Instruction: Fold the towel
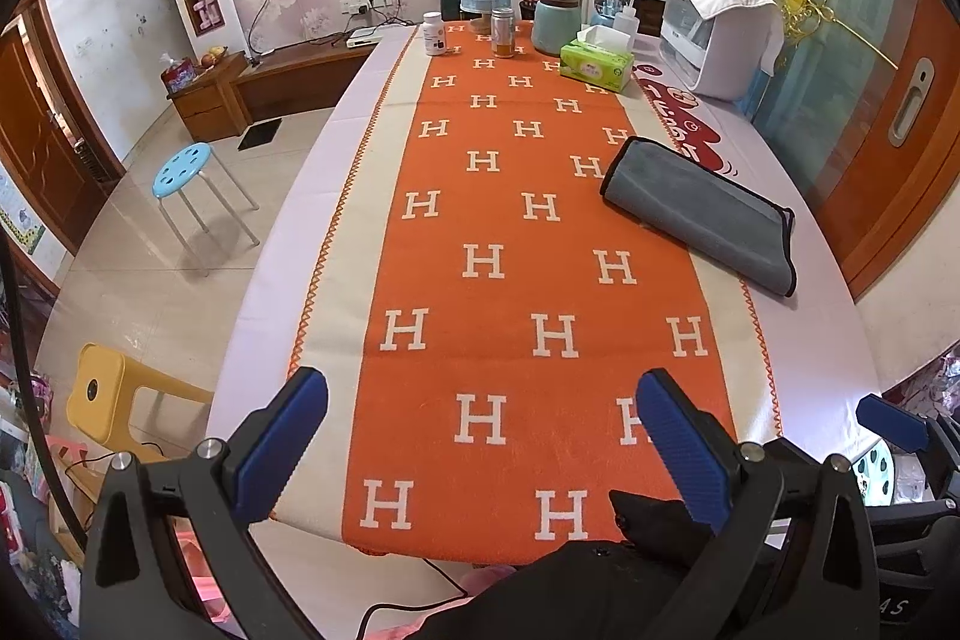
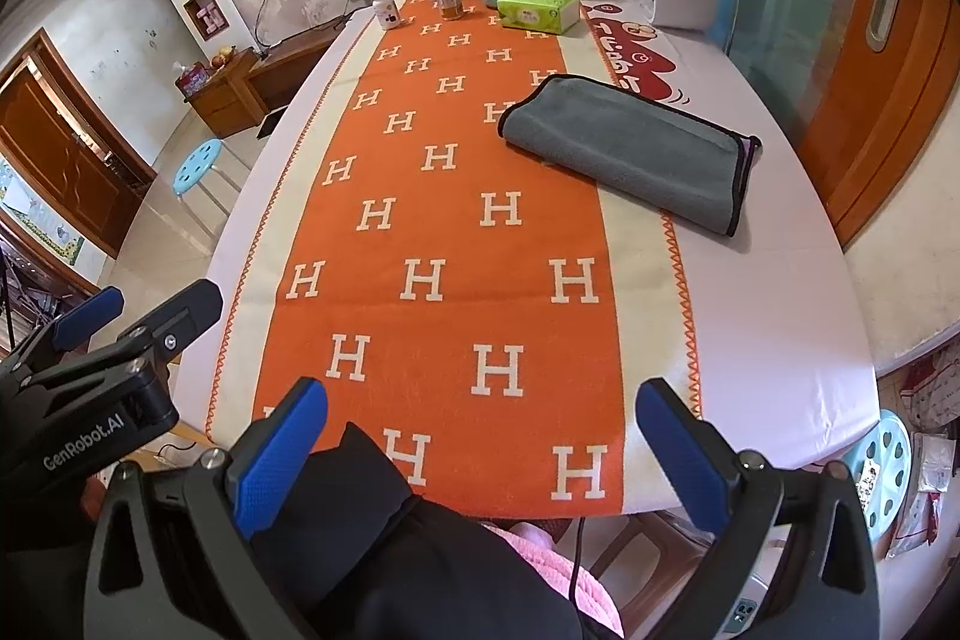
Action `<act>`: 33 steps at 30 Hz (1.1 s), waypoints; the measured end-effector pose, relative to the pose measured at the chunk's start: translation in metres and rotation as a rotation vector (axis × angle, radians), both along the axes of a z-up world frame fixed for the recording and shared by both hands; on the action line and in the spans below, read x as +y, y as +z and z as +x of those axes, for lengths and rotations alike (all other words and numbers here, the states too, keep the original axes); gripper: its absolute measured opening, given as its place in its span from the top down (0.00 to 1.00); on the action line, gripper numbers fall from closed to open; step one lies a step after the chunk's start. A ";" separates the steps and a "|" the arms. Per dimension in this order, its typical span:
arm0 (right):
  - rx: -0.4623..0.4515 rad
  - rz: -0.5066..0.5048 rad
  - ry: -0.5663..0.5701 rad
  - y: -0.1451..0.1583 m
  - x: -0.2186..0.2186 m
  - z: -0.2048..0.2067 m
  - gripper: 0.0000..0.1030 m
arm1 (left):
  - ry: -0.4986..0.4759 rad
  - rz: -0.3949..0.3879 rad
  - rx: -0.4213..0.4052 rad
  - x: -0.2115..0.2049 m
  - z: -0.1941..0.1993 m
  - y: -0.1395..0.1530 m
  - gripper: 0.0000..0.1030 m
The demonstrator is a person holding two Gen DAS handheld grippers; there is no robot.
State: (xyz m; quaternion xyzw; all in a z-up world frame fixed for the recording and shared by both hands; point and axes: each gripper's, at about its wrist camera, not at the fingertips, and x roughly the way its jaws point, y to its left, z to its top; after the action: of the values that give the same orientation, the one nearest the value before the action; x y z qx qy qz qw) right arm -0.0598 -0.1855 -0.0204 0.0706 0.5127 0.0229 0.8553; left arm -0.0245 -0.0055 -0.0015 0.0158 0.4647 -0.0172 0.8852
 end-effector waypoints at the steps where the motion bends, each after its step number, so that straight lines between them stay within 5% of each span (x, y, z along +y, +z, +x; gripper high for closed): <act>1: 0.002 0.000 0.000 -0.001 0.000 0.001 0.00 | 0.000 0.000 0.001 0.000 0.000 0.000 0.01; 33: 0.012 0.000 -0.002 -0.005 -0.006 0.003 0.00 | -0.011 -0.001 0.008 -0.008 0.006 -0.002 0.01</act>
State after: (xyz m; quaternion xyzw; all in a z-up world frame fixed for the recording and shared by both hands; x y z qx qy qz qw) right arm -0.0563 -0.1920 -0.0258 0.0710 0.5176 0.0215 0.8524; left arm -0.0181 -0.0131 -0.0036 0.0180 0.4681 -0.0222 0.8832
